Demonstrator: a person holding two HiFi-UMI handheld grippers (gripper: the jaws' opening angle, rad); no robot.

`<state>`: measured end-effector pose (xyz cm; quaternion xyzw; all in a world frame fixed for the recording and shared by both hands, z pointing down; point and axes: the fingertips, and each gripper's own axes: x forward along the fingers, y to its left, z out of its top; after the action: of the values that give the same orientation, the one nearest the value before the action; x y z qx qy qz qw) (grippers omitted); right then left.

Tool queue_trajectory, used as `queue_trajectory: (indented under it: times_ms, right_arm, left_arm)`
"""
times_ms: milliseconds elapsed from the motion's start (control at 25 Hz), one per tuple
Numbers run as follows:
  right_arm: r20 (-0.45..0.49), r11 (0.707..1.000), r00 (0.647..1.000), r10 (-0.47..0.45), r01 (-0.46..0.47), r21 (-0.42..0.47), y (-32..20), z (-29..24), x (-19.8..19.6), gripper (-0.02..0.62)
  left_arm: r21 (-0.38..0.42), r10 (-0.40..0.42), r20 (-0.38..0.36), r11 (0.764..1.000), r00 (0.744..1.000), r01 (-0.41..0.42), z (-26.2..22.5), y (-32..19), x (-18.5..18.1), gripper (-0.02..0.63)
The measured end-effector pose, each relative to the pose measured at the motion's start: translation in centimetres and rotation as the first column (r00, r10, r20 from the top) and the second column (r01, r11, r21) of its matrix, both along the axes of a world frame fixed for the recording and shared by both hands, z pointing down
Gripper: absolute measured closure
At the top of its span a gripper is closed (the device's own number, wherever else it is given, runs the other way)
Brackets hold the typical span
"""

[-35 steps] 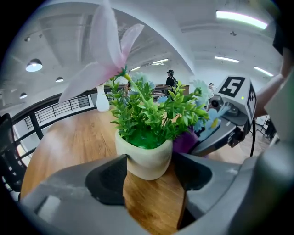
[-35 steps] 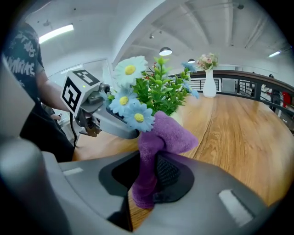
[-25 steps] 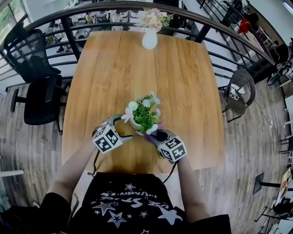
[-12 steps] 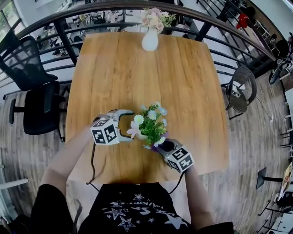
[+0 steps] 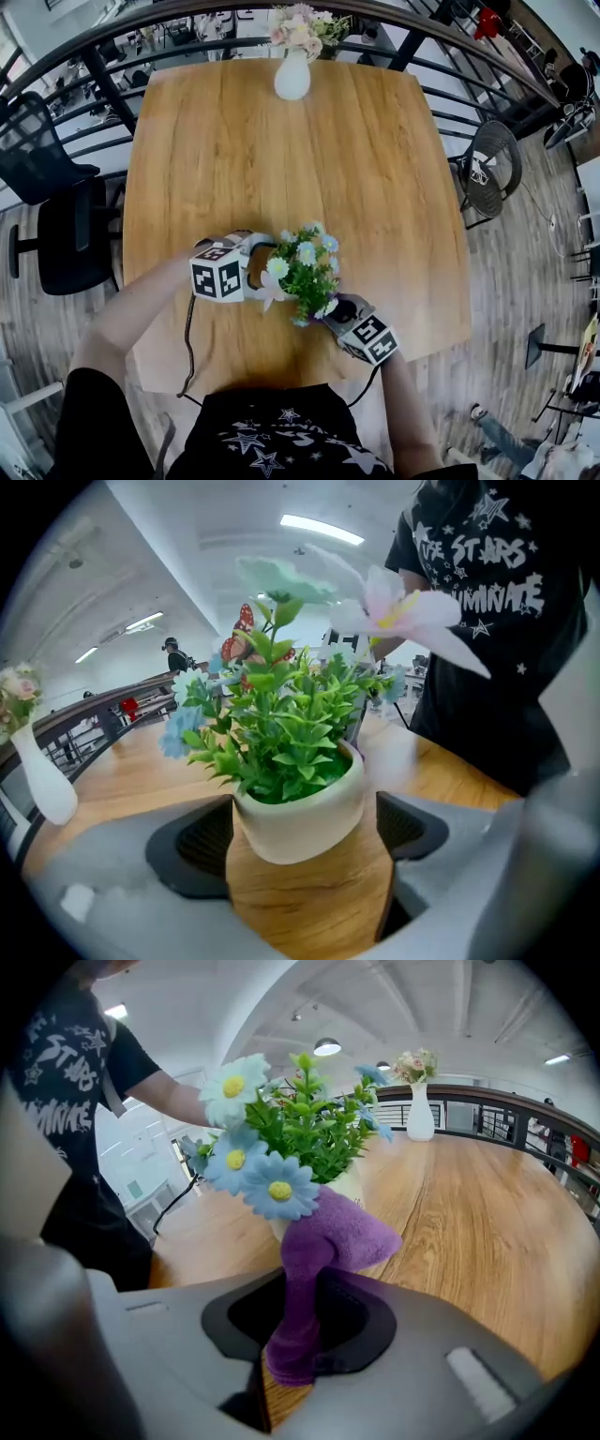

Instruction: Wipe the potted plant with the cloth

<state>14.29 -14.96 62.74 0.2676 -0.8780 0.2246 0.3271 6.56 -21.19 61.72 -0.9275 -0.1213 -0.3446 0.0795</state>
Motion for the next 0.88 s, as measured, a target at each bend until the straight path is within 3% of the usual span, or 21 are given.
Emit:
queue_trajectory:
  times_ms: [480,880]
  right_arm:
    - [0.02,1.0,1.0,0.013,-0.013,-0.007,-0.3,0.2,0.1,0.511]
    - [0.013,0.993,0.994,0.113,-0.113,0.027,-1.1,0.3,0.6,0.509]
  left_arm:
    - [-0.006,-0.004,-0.026,1.0,1.0,0.003,0.5,-0.5,1.4,0.121]
    - [-0.021,-0.195,-0.083,0.981,0.977,0.194,0.6,-0.6,2.5,0.124]
